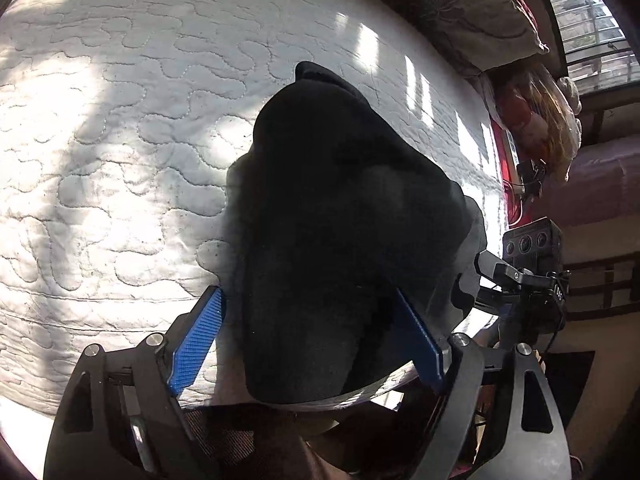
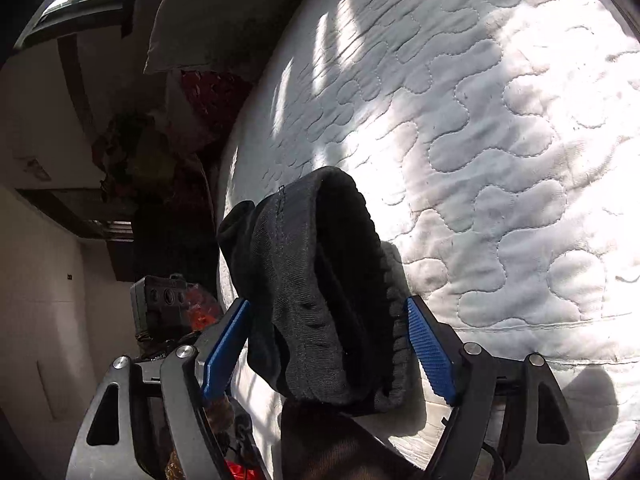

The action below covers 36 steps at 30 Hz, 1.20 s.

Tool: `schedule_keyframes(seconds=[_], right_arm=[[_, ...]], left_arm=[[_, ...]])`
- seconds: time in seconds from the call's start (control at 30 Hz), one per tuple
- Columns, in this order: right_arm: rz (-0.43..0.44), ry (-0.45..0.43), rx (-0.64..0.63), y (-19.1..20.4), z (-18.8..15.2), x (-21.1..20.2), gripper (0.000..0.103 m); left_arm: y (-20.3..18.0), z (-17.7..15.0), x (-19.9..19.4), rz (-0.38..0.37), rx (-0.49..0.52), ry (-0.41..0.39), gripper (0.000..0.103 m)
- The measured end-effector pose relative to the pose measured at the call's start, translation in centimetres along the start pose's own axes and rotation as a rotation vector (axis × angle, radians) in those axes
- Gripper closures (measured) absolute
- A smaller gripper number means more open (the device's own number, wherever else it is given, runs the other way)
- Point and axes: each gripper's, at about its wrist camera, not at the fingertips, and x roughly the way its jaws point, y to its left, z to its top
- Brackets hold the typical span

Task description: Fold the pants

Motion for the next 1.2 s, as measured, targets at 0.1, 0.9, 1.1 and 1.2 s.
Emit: schedule_keyframes(seconds=[0.1, 0.9, 1.1, 1.2], right_arm=[[0.000, 0.010, 0.003, 0.0, -0.2, -0.2, 0.021], [-0.075, -0.071, -0.044, 2.7, -4.4, -1.1, 0.065], [-0.024, -0.100, -0.032, 4.2, -2.7, -1.2, 0.065], [0.001, -0.122, -0.046, 5.7, -1.1, -1.4, 0.065]], left_arm=[[-0.9, -0.3, 0.4, 0.032, 0.025, -0.024, 0.009], [-3.0, -3.9, -2.2, -0.026, -0.050, -0.129, 0.070], [-5.6, -0.7, -3.7, -0.041, -0.001, -0.175, 0.072], [-6.9, 1.6, -4.3, -0.015, 0.031, -0.213, 0.072]])
